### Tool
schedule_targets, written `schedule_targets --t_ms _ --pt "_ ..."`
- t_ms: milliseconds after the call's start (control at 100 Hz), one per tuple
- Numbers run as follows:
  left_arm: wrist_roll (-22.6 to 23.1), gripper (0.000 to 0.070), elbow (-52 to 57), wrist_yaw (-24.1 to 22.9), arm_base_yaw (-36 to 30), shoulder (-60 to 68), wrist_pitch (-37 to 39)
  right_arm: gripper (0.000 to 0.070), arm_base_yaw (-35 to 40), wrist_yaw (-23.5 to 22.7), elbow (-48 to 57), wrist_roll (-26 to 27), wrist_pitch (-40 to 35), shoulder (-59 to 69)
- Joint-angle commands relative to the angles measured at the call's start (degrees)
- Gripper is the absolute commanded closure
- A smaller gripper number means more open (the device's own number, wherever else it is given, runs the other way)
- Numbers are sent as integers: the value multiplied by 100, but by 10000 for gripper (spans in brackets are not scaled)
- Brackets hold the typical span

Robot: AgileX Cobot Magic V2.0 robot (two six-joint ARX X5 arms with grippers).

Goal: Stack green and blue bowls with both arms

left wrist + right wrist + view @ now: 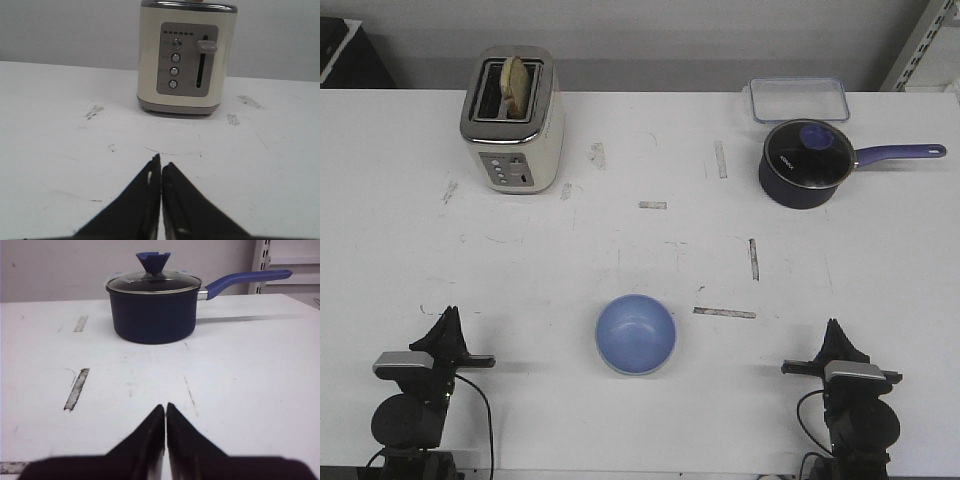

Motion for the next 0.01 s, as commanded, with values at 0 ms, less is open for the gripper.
schedule_targets --t_ms 0 --pt "-9 697 -118 13 0 -4 70 700 0 2 -13 57 72 -9"
